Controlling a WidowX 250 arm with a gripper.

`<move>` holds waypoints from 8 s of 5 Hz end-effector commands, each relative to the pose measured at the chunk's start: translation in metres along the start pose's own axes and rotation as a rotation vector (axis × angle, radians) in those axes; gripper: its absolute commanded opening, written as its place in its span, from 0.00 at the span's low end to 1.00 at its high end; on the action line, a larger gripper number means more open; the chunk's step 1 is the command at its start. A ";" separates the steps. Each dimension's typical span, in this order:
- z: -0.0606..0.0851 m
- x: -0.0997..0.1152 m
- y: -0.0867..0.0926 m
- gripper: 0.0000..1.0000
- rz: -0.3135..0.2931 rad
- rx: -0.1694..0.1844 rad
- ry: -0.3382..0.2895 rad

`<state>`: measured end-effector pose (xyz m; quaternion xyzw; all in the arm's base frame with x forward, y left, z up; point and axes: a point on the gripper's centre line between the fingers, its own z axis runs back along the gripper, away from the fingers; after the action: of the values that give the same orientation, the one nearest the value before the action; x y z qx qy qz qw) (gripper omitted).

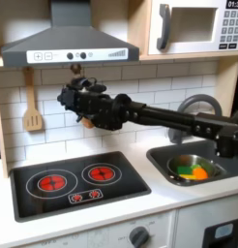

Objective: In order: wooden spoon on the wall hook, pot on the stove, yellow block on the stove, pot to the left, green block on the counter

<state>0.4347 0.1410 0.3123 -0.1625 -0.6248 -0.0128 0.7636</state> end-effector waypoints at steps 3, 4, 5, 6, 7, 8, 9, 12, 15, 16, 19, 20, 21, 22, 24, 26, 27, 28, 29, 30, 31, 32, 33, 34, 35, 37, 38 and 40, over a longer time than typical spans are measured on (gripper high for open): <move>-0.018 -0.005 -0.005 0.00 0.001 -0.031 0.024; -0.018 -0.004 -0.005 0.00 -0.003 -0.031 0.022; -0.019 -0.002 -0.006 0.00 -0.002 -0.031 0.024; -0.023 0.002 -0.011 0.00 -0.009 -0.051 0.018; -0.024 0.005 -0.015 0.00 -0.014 -0.060 0.017; -0.027 0.004 -0.011 0.00 -0.007 -0.052 0.022; -0.027 0.002 -0.007 0.00 -0.014 -0.041 0.023; -0.029 0.001 -0.007 0.00 -0.026 -0.038 0.029; -0.034 -0.005 -0.004 0.00 -0.033 -0.033 0.045; -0.041 -0.009 -0.004 0.00 -0.034 -0.029 0.068; -0.050 -0.016 -0.001 0.00 -0.032 -0.037 0.099; -0.050 -0.014 -0.002 1.00 -0.030 -0.035 0.102; -0.046 -0.023 -0.001 1.00 -0.023 -0.032 0.112; -0.036 -0.038 0.003 1.00 0.009 -0.025 0.153; -0.001 -0.063 -0.008 1.00 0.019 -0.022 0.349; 0.037 -0.086 -0.018 1.00 0.084 0.091 0.684; 0.045 -0.089 -0.016 1.00 0.074 0.181 0.795; 0.049 -0.096 -0.019 1.00 0.040 0.214 0.872; 0.061 -0.096 -0.019 1.00 0.032 0.228 0.912; 0.071 -0.090 -0.023 1.00 0.024 0.246 0.855; 0.091 -0.064 -0.040 0.34 -0.012 0.216 0.773; 0.113 -0.037 -0.047 0.00 0.004 0.217 0.642; 0.116 -0.024 -0.047 0.00 0.049 0.197 0.488; 0.112 -0.014 -0.037 0.00 0.028 0.274 0.422; 0.103 0.000 -0.030 0.00 0.018 0.286 0.285; 0.093 0.023 -0.035 0.00 0.022 0.267 0.159; 0.090 0.039 -0.032 0.00 0.008 0.277 0.085; 0.105 0.075 -0.023 0.00 -0.017 0.272 0.023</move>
<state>0.3447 0.1646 0.4025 -0.0536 -0.6066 0.0693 0.7902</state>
